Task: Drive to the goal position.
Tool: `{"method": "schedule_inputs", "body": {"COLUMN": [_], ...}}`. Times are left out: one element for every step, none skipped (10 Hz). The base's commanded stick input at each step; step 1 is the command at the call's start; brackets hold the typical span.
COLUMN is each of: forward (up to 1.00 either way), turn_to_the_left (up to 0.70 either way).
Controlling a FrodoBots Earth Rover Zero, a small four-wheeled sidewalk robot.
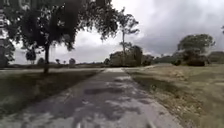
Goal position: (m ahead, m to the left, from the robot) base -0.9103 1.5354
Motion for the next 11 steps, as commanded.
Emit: {"method": "schedule_inputs", "body": {"forward": [0.85,0.85,0.85,0.85,0.85,0.85,0.85,0.85,0.85,0.85,0.85], "turn_to_the_left": [0.0,0.0,0.0,0.0,0.0,0.0,0.0,0.0,0.0,0.0,0.0]}}
